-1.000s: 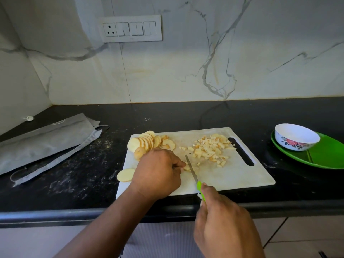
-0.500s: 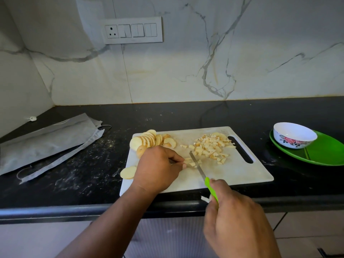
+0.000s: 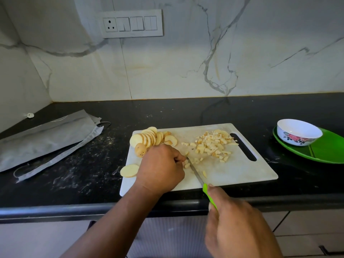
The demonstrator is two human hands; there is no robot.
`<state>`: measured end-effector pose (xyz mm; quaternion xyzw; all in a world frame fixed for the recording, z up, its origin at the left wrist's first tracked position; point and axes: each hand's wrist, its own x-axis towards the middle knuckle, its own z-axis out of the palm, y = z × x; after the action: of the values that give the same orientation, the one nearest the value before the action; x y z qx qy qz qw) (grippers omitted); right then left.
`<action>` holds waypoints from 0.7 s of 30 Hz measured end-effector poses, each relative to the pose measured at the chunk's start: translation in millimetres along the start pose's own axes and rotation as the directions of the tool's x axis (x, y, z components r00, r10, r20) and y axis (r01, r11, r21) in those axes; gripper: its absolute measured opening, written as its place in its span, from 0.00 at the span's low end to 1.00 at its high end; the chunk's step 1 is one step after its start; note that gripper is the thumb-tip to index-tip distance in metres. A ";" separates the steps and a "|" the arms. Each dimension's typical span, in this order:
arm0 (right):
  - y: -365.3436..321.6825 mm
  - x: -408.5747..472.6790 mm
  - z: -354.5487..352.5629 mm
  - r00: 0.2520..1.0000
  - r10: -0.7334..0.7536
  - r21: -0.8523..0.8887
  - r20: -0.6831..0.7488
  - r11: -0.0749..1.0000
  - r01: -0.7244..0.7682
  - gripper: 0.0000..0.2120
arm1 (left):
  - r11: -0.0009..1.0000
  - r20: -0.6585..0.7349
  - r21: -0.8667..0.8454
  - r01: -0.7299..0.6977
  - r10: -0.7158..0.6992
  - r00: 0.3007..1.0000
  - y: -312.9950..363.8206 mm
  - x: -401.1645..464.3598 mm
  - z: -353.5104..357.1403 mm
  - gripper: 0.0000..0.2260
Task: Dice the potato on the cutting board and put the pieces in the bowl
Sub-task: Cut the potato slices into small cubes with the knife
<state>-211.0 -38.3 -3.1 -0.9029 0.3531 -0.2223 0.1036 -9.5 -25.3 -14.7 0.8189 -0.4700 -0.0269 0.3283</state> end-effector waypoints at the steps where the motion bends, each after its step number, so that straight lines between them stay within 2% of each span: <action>1: 1.1 -2.4 -0.5 1.000 0.006 -0.004 -0.014 1.000 -0.006 0.20 | 0.999 -0.003 -0.032 0.013 -0.013 1.000 -2.0 0.9 0.1 0.07; 2: 1.1 -1.9 -0.9 1.000 0.024 0.011 0.006 1.000 -0.024 0.20 | 0.997 -0.009 -0.071 0.034 -0.035 0.999 -4.3 2.0 -0.6 0.06; 3: 0.2 -0.2 -2.2 0.994 0.055 0.009 0.092 0.998 -0.056 0.19 | 0.993 -0.015 -0.108 0.056 -0.058 0.998 -6.3 2.8 -1.3 0.05; 6: -1.1 1.8 2.3 1.000 0.021 0.027 -0.023 0.999 -0.020 0.20 | 0.984 -0.015 -0.159 0.076 -0.079 0.997 -9.3 3.6 -0.7 0.03; 8: -7.3 6.2 -1.4 1.000 0.012 0.030 0.014 0.999 -0.012 0.18 | 0.989 -0.009 -0.137 0.062 -0.064 0.998 -7.9 1.8 -0.1 0.04; 9: -9.4 9.5 -1.8 0.999 0.012 0.103 -0.049 0.995 -0.007 0.17 | 0.991 -0.008 -0.120 0.055 -0.057 0.998 -7.1 0.8 0.0 0.04; 10: -8.0 9.7 3.3 0.994 0.006 0.099 -0.113 0.995 0.006 0.17 | 0.993 -0.009 -0.104 0.048 -0.049 0.999 -6.7 0.3 0.3 0.05; 11: -8.8 10.4 4.7 0.994 -0.003 0.081 -0.111 0.997 0.013 0.17 | 0.995 -0.009 -0.089 0.041 -0.042 0.999 -6.9 -0.1 0.6 0.06; 14: -10.4 14.8 5.8 0.999 0.008 0.065 -0.033 0.998 -0.005 0.16 | 0.998 -0.017 -0.053 0.044 -0.045 0.999 -5.7 0.3 0.2 0.06; 21: -0.4 1.4 1.7 0.999 0.019 0.052 0.043 0.998 -0.021 0.16 | 0.998 -0.036 -0.038 0.054 -0.056 0.998 -4.6 2.2 2.5 0.06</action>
<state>-209.1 -38.9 -4.1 -0.9008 0.3540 -0.2113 0.1367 -5.7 -26.7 -18.7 0.8257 -0.4406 -0.0295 0.3510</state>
